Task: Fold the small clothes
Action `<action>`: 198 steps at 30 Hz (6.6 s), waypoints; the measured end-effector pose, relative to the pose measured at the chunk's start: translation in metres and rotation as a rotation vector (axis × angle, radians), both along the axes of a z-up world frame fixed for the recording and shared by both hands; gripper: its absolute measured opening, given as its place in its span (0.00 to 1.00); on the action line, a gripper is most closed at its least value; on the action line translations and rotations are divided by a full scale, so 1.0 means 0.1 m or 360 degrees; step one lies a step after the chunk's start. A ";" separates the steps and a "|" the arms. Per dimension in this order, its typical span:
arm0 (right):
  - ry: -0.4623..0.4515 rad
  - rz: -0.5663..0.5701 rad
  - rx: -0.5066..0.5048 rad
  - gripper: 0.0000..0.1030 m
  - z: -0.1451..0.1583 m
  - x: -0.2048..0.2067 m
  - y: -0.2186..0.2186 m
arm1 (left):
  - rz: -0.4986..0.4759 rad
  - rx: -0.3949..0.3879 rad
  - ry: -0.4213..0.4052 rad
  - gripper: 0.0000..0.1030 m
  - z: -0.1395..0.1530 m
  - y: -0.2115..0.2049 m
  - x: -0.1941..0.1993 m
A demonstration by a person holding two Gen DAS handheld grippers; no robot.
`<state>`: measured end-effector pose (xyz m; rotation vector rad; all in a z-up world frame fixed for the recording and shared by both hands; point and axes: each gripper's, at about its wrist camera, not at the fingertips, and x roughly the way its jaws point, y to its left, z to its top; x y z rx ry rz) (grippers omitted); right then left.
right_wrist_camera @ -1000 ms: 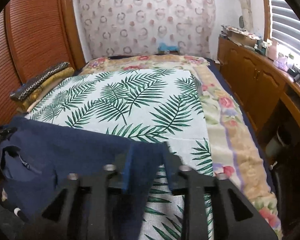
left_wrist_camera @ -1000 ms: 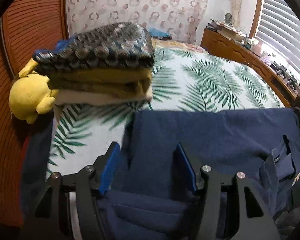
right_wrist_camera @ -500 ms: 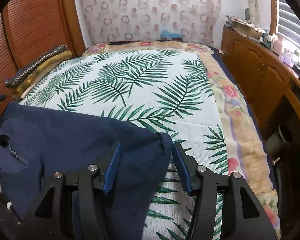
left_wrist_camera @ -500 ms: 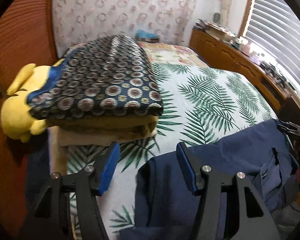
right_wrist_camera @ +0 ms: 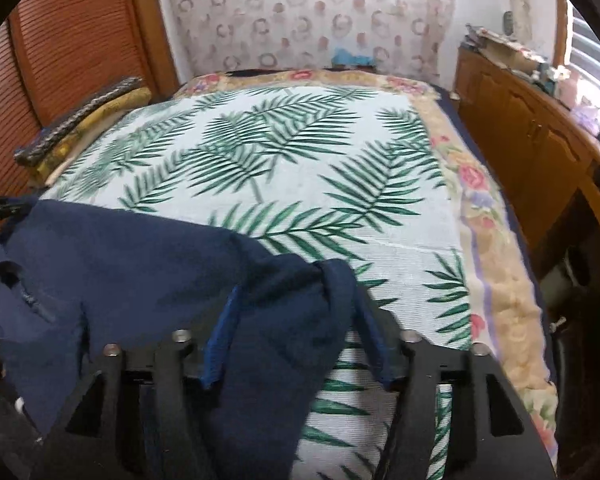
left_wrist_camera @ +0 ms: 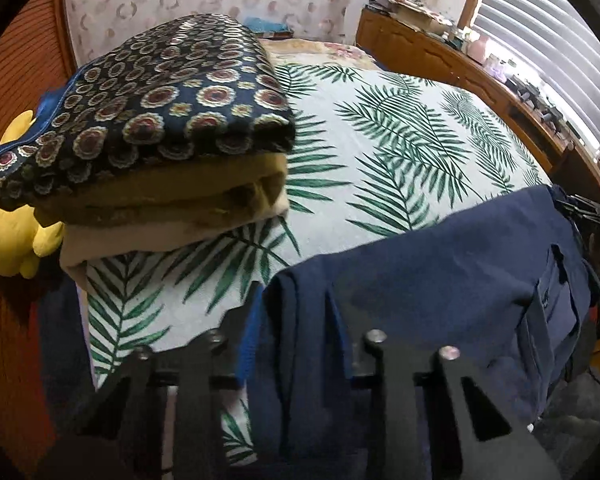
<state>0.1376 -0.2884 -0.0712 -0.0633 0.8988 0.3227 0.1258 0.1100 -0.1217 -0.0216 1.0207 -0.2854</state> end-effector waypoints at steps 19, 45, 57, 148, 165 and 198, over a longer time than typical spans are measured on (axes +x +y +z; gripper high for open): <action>-0.0628 0.0084 0.0441 0.07 1.63 -1.43 0.02 | -0.0003 -0.0239 -0.0954 0.07 2.07 -0.05 -1.60; -0.1416 0.0109 0.0165 0.07 4.22 -2.34 -0.14 | -0.0023 -0.0159 -0.1559 0.07 3.86 0.07 -1.92; -0.0910 -0.0024 0.0021 0.07 2.89 -0.72 -0.36 | 0.0004 -0.0011 -0.1044 0.07 2.53 -0.42 0.00; -0.0093 -0.0245 -0.0122 0.51 -0.04 0.09 -0.19 | 0.0346 -0.0059 -0.0297 0.46 0.17 -0.28 0.03; -0.0091 -0.0150 0.0002 0.02 0.18 0.21 -0.02 | 0.0284 -0.0014 -0.0385 0.01 0.34 -0.44 0.04; -0.0141 -0.0131 -0.0018 0.08 0.43 -0.68 -0.29 | 0.0316 -0.0029 -0.0414 0.06 0.34 -0.25 -0.69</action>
